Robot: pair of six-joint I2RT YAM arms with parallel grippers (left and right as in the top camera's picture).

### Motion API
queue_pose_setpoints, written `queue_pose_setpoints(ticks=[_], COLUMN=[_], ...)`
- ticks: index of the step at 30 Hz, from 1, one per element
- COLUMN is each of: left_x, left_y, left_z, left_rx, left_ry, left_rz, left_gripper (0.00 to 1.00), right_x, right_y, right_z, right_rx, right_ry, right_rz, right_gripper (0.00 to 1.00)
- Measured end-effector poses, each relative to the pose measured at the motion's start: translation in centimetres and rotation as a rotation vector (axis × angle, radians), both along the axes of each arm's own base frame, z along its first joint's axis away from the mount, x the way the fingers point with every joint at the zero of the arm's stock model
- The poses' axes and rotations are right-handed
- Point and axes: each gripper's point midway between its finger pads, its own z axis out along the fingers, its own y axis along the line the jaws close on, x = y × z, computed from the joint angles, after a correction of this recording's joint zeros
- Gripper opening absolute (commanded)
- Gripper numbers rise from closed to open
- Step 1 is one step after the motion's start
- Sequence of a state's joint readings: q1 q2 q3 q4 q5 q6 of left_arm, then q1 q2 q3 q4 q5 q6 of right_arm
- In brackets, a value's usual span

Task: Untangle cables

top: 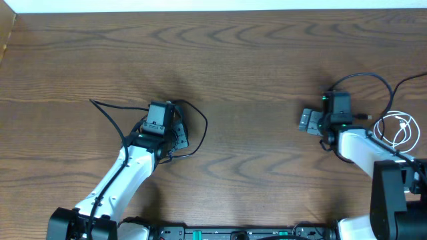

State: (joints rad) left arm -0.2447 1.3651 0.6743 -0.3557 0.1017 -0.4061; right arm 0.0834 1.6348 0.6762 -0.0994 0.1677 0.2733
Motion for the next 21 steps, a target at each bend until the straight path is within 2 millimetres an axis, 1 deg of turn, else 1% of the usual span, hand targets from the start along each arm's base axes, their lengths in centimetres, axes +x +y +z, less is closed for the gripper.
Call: queue_pose_setpoints(ticks=[2,5,8,11,13,14,16,17,18,20,21], left_x=[0.0,0.0,0.0,0.0,0.0,0.0,0.0,0.0,0.0,0.0,0.0], left_y=[0.0,0.0,0.0,0.0,0.0,0.0,0.0,0.0,0.0,0.0,0.0], left_z=[0.0,0.0,0.0,0.0,0.0,0.0,0.0,0.0,0.0,0.0,0.0], left_rx=[0.0,0.0,0.0,0.0,0.0,0.0,0.0,0.0,0.0,0.0,0.0], left_ry=[0.0,0.0,0.0,0.0,0.0,0.0,0.0,0.0,0.0,0.0,0.0], left_rz=[0.0,0.0,0.0,0.0,0.0,0.0,0.0,0.0,0.0,0.0,0.0], left_gripper=[0.33,0.33,0.33,0.33,0.33,0.33,0.33,0.33,0.33,0.33,0.33], right_x=[0.1,0.2,0.3,0.6,0.7,0.8,0.9,0.8,0.7,0.6,0.5], right_y=[0.3,1.4,3.5,5.8,7.5,8.5,9.9,10.3,10.7,11.1,11.3], right_z=[0.3,0.8,1.0,0.9,0.8,0.9,1.0,1.0,0.9,0.8,0.8], right_rx=[-0.06,-0.143,-0.175,-0.147,-0.094,-0.055,0.003,0.022,0.037,0.056,0.066], right_ry=[-0.01,-0.032,-0.055,-0.08,-0.092,-0.103,-0.11,-0.109,-0.106,-0.101,-0.098], right_rz=[0.006,0.038,0.105,0.178,0.226,0.256,0.3,0.316,0.33,0.349,0.355], right_gripper=[0.99,0.99,0.99,0.99,0.99,0.98,0.96,0.92,0.85,0.75,0.69])
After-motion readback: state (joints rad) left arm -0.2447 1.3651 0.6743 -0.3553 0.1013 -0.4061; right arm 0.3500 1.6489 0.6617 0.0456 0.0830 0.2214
